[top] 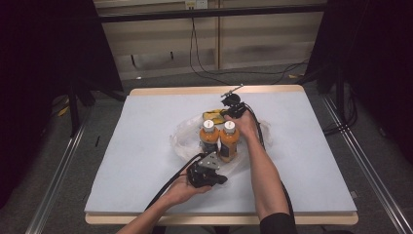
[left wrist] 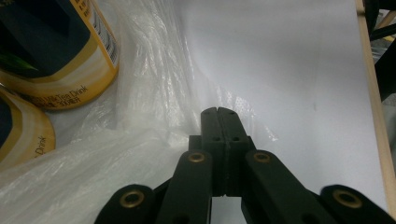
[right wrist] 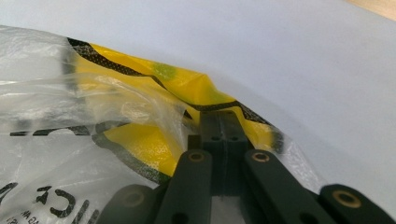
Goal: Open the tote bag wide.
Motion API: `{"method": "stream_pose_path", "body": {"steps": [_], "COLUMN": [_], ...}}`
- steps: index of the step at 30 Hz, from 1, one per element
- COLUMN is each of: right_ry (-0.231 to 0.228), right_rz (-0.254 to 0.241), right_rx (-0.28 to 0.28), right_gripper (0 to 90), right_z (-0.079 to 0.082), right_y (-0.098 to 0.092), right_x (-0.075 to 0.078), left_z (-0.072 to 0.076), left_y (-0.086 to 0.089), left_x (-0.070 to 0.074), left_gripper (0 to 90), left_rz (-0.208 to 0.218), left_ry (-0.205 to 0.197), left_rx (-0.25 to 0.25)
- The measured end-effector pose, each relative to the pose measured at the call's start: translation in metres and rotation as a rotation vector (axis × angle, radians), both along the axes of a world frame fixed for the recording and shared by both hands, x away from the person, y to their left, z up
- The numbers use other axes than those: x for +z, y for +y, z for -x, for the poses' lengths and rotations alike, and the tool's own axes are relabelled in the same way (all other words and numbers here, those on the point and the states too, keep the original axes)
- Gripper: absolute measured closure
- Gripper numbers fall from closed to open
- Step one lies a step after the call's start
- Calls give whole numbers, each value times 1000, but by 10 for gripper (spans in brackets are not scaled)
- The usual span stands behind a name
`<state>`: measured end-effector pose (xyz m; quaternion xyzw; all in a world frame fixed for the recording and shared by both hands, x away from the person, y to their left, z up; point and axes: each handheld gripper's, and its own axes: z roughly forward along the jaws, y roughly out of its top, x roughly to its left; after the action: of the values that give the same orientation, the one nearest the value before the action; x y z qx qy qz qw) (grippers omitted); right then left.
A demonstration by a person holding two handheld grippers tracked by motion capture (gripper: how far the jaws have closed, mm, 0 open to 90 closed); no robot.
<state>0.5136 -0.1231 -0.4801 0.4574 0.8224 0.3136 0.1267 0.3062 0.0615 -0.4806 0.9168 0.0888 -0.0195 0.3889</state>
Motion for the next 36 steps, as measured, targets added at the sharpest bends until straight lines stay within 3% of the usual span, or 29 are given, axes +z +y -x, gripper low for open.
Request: {"method": "stream_pose_path", "body": {"steps": [5,8,9,10,15,17,18,20,24,30,36], "right_ry": [-3,-6,-5,-9,-35,-49,-54,-69,-100,-142,-167], "right_rz": [-19,-46,-55,-65,-134,-149,-155,-163,-191,-211,-223], "right_rx": [26,18,24,28,29,37,42,54,65,65,62], "right_gripper": [900,900,900,900,900,900,900,900,900,900,797], "right_z": [6,11,13,15,23,26,27,31,37,48,63], "right_y": [-2,-7,-9,-11,-18,-19,-20,-19,-20,-27,-38], "right_x": [1,1,2,3,15,20,23,28,40,55,61], "left_z": [-4,-5,-6,-6,-9,-10,-10,-11,-15,-19,-21], "left_y": [0,0,1,1,4,7,8,11,19,30,39], "left_x": [-1,-2,1,0,5,8,8,11,15,22,28], "left_gripper": [900,900,900,900,900,900,900,900,897,830,620], "left_rz": [17,40,16,51,63,65,92,104,112,145,174], "left_ry": [36,36,40,42,39,34,46,41,39,18,-10], "left_rx": [19,28,18,27,35,35,52,63,85,136,196]}}
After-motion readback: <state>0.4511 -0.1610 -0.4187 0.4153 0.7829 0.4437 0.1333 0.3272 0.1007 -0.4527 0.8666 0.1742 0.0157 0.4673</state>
